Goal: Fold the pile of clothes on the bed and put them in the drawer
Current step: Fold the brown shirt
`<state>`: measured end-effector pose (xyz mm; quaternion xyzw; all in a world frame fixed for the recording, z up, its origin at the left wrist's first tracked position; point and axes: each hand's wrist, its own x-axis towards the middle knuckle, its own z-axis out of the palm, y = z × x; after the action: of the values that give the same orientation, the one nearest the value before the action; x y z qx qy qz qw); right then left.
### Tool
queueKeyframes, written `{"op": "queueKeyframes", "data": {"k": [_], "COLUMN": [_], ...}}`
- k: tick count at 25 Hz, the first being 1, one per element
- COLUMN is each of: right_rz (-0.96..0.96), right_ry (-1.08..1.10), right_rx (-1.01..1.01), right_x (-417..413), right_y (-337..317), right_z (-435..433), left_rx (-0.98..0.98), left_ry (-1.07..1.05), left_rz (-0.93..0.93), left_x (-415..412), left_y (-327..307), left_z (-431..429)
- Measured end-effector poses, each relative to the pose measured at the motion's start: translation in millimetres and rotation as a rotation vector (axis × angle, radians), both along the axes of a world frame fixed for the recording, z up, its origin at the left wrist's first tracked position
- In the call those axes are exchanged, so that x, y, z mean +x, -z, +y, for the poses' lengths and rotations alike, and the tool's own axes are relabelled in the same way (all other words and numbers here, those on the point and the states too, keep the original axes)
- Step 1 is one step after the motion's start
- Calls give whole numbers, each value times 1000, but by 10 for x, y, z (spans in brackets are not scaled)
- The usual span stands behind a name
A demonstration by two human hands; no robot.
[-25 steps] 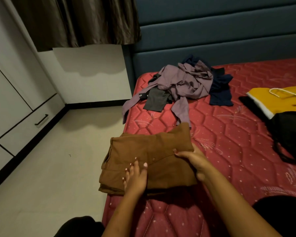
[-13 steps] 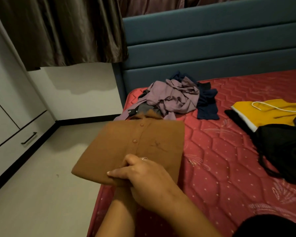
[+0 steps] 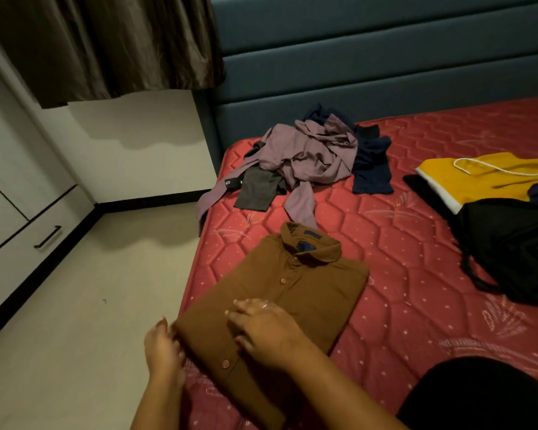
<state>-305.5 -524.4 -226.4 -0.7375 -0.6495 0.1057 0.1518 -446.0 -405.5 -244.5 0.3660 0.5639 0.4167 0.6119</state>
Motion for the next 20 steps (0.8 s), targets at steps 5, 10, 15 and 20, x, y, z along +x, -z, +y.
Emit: {"op": "queueKeyframes", "data": {"k": [5, 10, 15, 20], "right_rz": [-82, -169, -137, -155], "right_ry": [145, 190, 208, 164], "right_rx": [54, 11, -17, -87], "right_x": [380, 626, 674, 840], "right_y": [182, 623, 612, 561], "right_z": [159, 67, 69, -102], "left_rx": [833, 703, 573, 405], "left_ry": [523, 737, 732, 745], "left_rz": [979, 1238, 1289, 1254], "left_x": [473, 536, 460, 191], "left_y": [41, 398, 368, 318], "left_z": [-427, -384, -358, -419]}}
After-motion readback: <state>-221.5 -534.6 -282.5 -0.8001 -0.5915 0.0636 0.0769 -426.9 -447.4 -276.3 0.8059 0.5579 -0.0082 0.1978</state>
